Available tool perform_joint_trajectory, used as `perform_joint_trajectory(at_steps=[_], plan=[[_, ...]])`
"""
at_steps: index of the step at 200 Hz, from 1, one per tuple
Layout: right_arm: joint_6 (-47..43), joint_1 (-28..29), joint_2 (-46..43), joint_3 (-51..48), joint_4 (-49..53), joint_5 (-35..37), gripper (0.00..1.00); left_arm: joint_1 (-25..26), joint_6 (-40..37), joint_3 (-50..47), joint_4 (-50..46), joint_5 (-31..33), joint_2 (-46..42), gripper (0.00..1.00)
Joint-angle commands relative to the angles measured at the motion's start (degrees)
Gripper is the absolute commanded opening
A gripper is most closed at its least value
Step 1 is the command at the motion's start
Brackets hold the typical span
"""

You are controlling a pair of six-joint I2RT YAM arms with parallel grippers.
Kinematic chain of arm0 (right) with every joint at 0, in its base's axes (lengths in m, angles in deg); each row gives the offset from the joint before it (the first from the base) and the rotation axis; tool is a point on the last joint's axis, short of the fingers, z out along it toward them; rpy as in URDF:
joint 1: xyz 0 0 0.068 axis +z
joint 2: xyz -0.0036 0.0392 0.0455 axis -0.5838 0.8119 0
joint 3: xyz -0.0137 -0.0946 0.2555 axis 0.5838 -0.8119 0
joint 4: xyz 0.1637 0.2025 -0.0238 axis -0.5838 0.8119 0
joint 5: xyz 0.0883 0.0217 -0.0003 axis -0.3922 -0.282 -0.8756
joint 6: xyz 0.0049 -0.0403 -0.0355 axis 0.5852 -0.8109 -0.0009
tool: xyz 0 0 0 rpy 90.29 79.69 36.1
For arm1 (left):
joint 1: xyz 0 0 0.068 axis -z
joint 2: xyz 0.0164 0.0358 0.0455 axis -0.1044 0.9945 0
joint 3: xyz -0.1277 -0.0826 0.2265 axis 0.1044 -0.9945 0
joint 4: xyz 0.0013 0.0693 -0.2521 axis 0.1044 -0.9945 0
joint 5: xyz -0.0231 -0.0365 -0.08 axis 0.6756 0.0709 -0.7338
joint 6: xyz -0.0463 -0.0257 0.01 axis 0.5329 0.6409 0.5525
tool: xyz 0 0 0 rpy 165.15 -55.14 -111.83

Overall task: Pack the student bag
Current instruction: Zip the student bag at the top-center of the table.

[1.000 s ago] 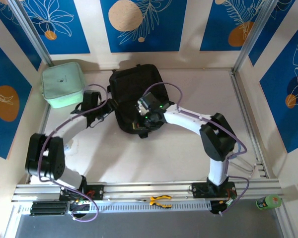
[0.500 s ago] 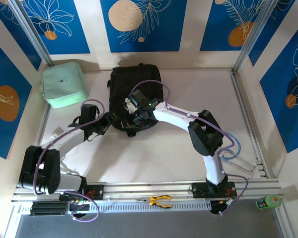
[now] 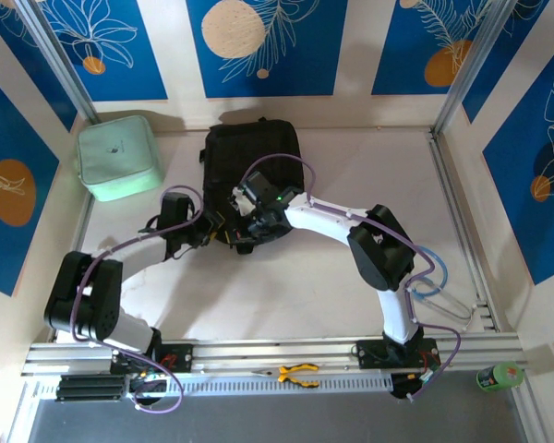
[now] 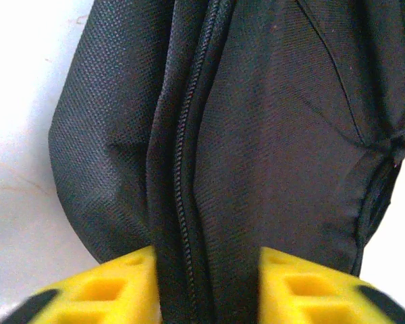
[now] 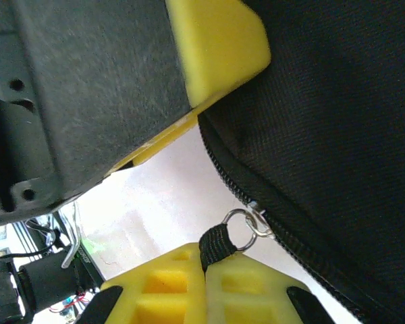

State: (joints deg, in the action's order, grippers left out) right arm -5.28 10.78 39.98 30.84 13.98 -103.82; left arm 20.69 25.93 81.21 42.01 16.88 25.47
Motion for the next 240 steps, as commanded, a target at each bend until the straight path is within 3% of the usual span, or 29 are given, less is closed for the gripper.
perform_joint_trajectory(at_steps=[1, 51, 141, 191, 240], plan=[[0.41, 0.41, -2.77, -1.89, 1.61, 2.47, 0.00, 0.53, -0.93, -0.01, 1.38, 2.10, 0.39, 0.24], [5.40, -2.25, -11.21, -12.02, 2.30, 10.16, 0.00, 0.41, -4.56, 1.11, -2.89, 6.33, 0.26, 0.04], [10.91, -11.39, -22.04, -24.87, 4.11, 17.89, 0.00, 0.33, -7.47, 2.78, -3.46, 5.32, 4.11, 0.02], [4.70, -7.77, -22.09, -21.69, 3.65, 15.74, 0.00, 0.33, -8.92, 4.47, -4.91, 3.19, 3.87, 0.00], [1.77, -0.45, -20.03, -19.94, -0.29, 21.09, 0.34, 0.42, -9.69, 6.03, -4.16, -3.09, 0.95, 0.00]])
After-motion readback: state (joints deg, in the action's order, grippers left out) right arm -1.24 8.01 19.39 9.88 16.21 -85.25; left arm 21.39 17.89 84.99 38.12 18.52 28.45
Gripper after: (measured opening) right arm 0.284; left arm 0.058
